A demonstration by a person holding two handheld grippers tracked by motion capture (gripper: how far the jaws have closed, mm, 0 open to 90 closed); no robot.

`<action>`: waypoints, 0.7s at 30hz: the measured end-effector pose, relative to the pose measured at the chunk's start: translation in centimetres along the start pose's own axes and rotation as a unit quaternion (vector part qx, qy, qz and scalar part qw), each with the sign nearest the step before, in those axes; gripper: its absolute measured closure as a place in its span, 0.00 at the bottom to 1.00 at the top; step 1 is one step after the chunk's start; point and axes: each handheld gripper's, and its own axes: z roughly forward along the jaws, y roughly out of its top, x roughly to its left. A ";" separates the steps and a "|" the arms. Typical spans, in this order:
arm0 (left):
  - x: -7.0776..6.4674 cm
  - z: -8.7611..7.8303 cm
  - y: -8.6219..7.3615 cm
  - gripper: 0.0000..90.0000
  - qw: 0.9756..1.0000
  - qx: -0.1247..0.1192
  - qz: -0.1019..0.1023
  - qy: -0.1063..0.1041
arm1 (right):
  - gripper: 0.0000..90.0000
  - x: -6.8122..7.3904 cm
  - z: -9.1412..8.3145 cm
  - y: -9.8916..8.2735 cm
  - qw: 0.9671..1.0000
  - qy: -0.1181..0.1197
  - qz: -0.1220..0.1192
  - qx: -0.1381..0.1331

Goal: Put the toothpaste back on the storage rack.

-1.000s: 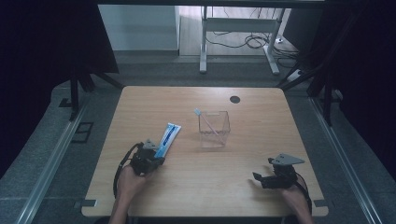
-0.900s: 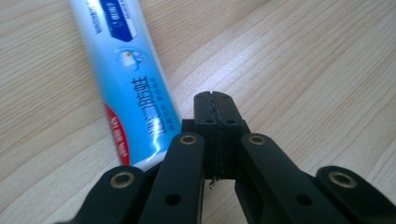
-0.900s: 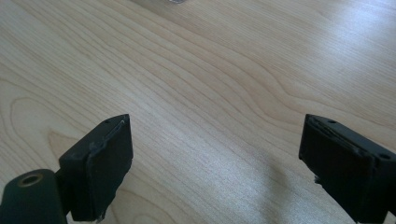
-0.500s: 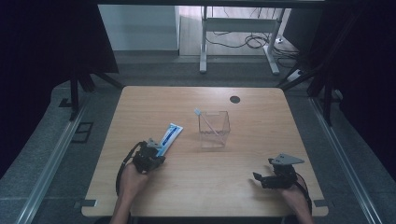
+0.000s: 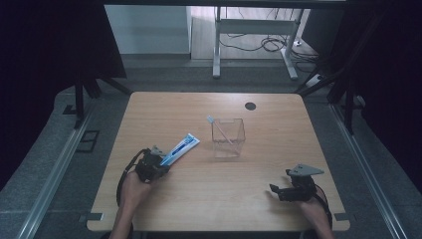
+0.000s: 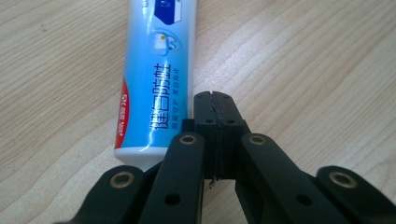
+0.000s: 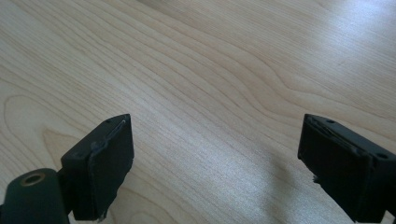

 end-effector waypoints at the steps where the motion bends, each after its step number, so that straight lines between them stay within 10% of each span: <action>1: 0.1 -0.1 0.1 0.99 1.000 -0.001 0.000 -0.002 | 0.12 0.0 0.0 0.0 1.000 0.000 0.000 0.000; 21: 1.4 -0.9 5.6 0.74 0.997 0.060 0.045 0.011 | 0.13 0.0 0.0 0.0 1.000 0.003 0.000 0.002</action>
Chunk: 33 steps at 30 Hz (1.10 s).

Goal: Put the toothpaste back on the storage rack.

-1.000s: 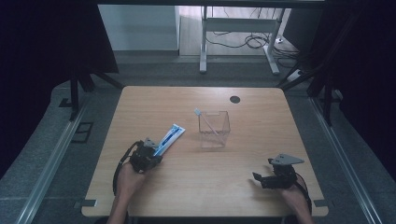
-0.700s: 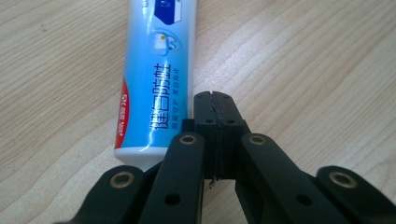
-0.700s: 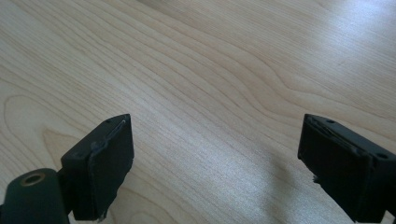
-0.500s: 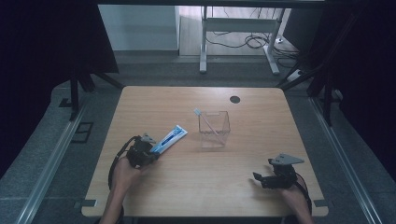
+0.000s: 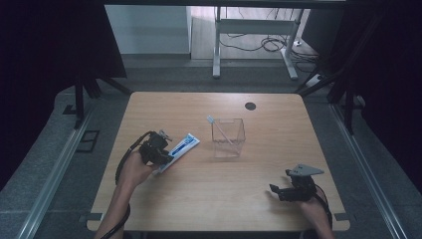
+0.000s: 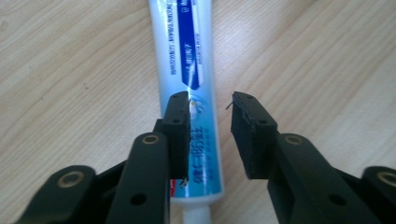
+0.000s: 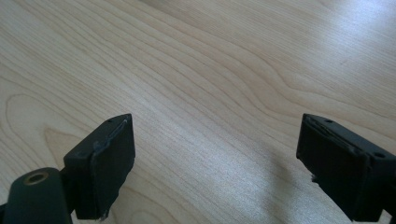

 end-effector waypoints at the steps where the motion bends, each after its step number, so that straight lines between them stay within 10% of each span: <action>1: 0.1 0.1 0.1 0.72 1.000 0.002 -0.001 0.000 | 0.13 0.0 0.0 0.0 1.000 0.001 0.000 0.000; 33: 2.0 5.1 3.3 0.56 0.998 0.058 -0.024 -0.023 | 0.14 0.0 0.2 -0.1 1.000 0.004 -0.004 0.004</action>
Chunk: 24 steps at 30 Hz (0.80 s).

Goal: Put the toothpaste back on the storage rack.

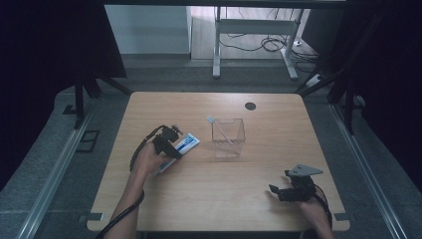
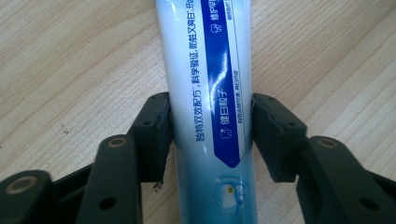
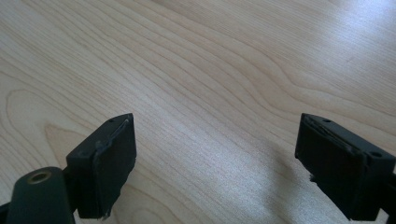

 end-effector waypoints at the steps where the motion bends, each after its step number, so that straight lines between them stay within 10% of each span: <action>1: 0.0 -0.1 0.0 0.58 1.000 -0.001 -0.003 -0.001 | 0.14 0.0 0.0 0.0 1.000 0.000 0.000 0.000; 9: -0.1 -0.7 -0.2 0.77 1.000 -0.013 -0.018 0.000 | 0.14 0.0 0.0 0.0 1.000 0.000 -0.002 0.001; 24: -1.1 -2.1 -0.7 0.80 0.999 -0.038 -0.012 0.000 | 0.13 -0.1 -0.1 0.0 1.000 0.005 0.005 -0.002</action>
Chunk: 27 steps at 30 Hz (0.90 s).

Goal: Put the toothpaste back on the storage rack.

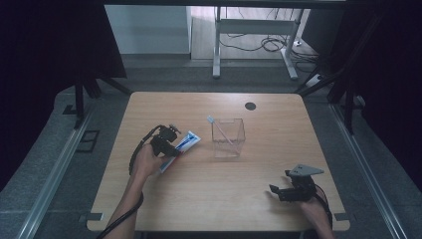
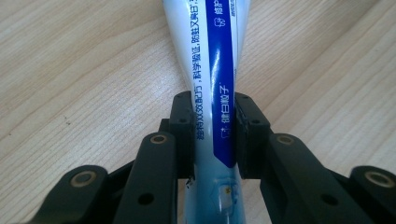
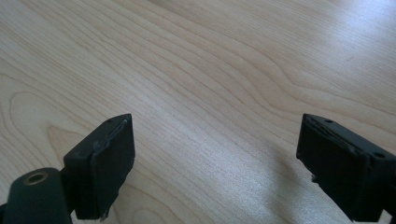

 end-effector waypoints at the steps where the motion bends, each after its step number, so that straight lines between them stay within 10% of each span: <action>1: -0.1 -0.2 0.0 0.80 1.000 -0.003 0.002 0.000 | 0.12 0.0 0.0 0.0 1.000 0.001 0.001 0.001; 27: -1.5 -6.1 -1.4 0.80 0.997 -0.073 0.022 -0.012 | 0.00 0.1 0.5 -0.1 1.000 0.009 0.007 0.016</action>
